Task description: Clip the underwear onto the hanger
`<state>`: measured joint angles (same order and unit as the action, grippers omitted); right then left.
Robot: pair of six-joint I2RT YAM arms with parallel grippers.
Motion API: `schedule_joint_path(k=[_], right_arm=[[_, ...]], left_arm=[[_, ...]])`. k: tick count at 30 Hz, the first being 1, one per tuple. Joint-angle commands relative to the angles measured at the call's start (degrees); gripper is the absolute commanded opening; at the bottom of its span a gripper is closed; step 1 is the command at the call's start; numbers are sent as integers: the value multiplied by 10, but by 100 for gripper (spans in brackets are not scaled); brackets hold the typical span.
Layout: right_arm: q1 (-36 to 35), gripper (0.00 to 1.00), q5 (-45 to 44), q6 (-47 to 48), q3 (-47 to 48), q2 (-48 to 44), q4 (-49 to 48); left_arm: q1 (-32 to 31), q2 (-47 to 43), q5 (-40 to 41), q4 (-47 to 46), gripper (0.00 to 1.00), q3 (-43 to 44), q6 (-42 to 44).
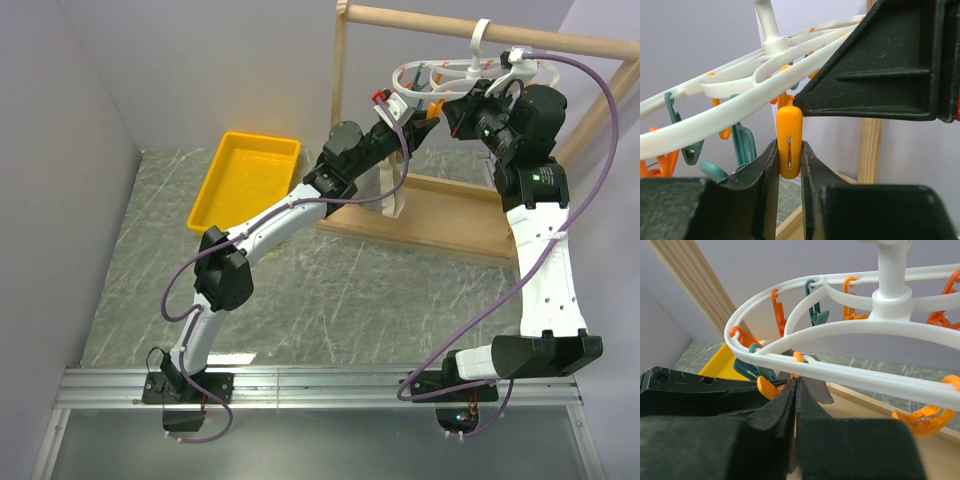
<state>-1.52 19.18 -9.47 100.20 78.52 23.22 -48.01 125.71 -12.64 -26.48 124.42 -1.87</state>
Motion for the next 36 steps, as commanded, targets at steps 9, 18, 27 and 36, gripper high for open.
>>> schedule_joint_path(k=[9,18,27,36], right_arm=[[42,53,99,-18,32,-24,26],[56,70,187,-58,25,-14,-4],[54,72,162,-84,22,12,-56],[47,61,148,-88,20,26,-70]], left_arm=[[-3,-2,-19,-27,2,14,7],[-2,-8,-37,-31,1,8,0],[-2,-10,-49,-34,1,8,-11],[-2,-11,-53,-33,1,6,-10]])
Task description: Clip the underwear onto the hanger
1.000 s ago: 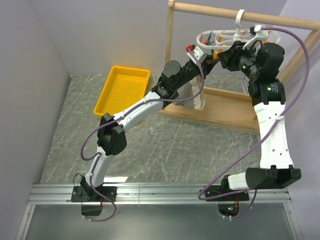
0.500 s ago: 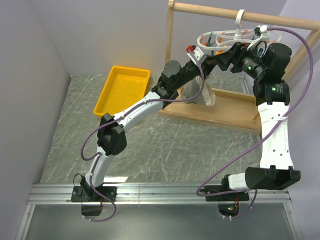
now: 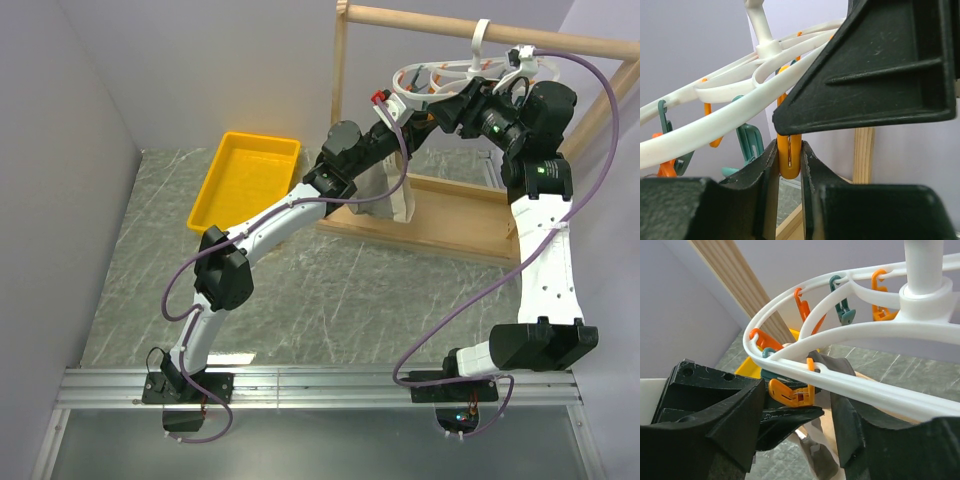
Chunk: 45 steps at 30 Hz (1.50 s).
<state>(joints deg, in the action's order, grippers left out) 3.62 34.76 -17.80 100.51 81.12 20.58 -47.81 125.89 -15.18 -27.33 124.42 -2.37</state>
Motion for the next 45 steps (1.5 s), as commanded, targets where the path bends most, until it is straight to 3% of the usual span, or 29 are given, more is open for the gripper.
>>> schedule_joint_path(k=[1,5,9,15,19,24,29,32,35,42,45], right_arm=[[-6,58,-7,-5,18,0,-44],[-10,50,-8,0,20,2,-47],[-12,35,-9,7,23,4,-41],[-12,14,-15,14,21,0,-41],[-12,6,-15,16,20,-1,-41],[-12,1,-11,16,20,0,-41],[-19,8,-5,26,21,1,-33],[-24,32,0,31,18,0,-27],[-31,42,-9,35,14,-2,-28],[-33,43,-24,25,19,4,-38],[-34,48,-29,25,29,12,-27]], left_arm=[[-4,-13,-29,-24,2,6,-6],[-4,-13,-28,-23,4,6,-9],[-4,-14,-31,-21,8,5,-11],[-4,-16,-31,-24,21,2,-13],[-4,-16,-27,-26,29,1,-17],[-4,-14,-22,-26,24,4,-15],[-4,-12,-24,-23,14,11,-15],[-4,-10,-33,-25,9,13,-12],[-4,-8,-37,-22,8,15,-11],[-4,-13,-40,-20,7,13,-9],[-4,-13,-41,-18,7,12,-9]])
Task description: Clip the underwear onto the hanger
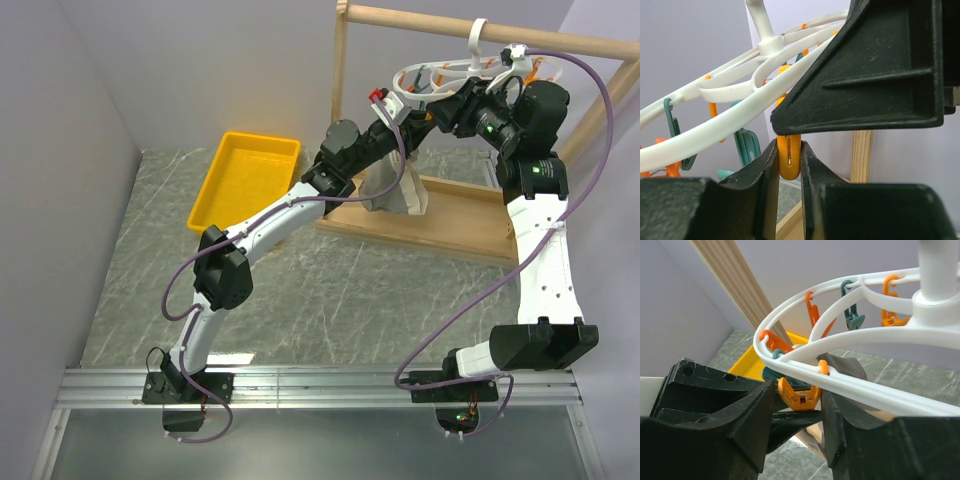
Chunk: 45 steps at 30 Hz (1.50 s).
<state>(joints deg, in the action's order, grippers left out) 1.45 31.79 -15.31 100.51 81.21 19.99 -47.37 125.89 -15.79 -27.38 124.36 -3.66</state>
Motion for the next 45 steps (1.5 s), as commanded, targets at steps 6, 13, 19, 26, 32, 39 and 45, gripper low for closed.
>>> schedule_joint_path(k=[6,13,19,26,32,39,45], right_arm=[[-12,51,0,2,30,15,-19],[-12,13,-10,0,26,10,-32],[-12,0,-15,-2,28,9,-36],[-12,0,-24,8,30,6,-29],[-12,0,-38,19,38,11,-15],[-30,0,-57,37,41,9,2],[-39,0,-66,49,46,7,19]], left_arm=[[-8,-13,-35,-18,7,13,3],[-9,-22,-35,-20,13,-1,4],[-5,-53,-42,-25,27,-51,11],[18,-121,-90,13,43,-126,62],[30,-168,-190,110,55,-165,183],[14,-157,-232,326,62,-129,484],[-23,-136,-147,459,69,-118,698]])
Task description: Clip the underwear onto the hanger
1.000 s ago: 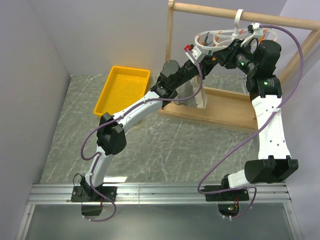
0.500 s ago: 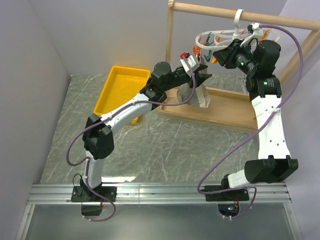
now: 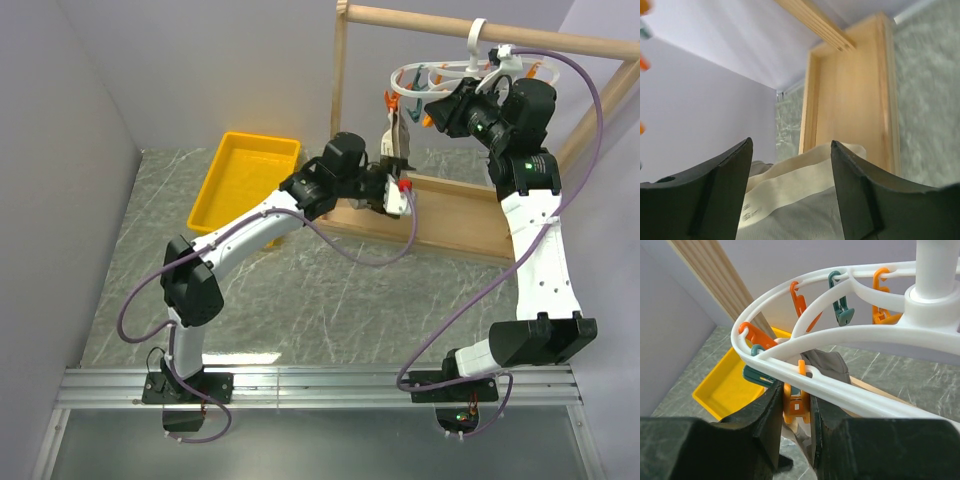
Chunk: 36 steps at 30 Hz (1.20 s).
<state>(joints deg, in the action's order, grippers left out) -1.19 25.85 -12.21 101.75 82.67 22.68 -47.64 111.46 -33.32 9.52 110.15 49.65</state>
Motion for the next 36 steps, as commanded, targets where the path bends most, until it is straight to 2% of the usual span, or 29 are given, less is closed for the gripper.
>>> schedule_joint_path(k=[1,6,12,15,20,24,32,35,36], right_arm=[[-14,0,-8,23,34,-8,-5],[-28,0,-19,37,36,-10,3],[-31,0,-21,45,38,-11,11],[-31,0,-19,42,38,-10,11],[-31,0,-18,42,38,-9,9],[-31,0,-16,42,39,-8,10],[-31,0,-11,40,38,-8,8],[-31,0,-10,39,39,-8,6],[-31,0,-11,37,39,-7,5]], left_arm=[[-22,12,36,101,69,27,194],[-32,53,91,209,70,99,281],[-33,88,140,255,72,149,330],[-33,118,151,313,72,205,342],[-32,126,174,306,72,188,369],[-33,147,186,337,73,219,386],[-32,154,233,307,73,197,399],[-30,155,244,304,70,193,407],[-30,155,245,300,66,192,407]])
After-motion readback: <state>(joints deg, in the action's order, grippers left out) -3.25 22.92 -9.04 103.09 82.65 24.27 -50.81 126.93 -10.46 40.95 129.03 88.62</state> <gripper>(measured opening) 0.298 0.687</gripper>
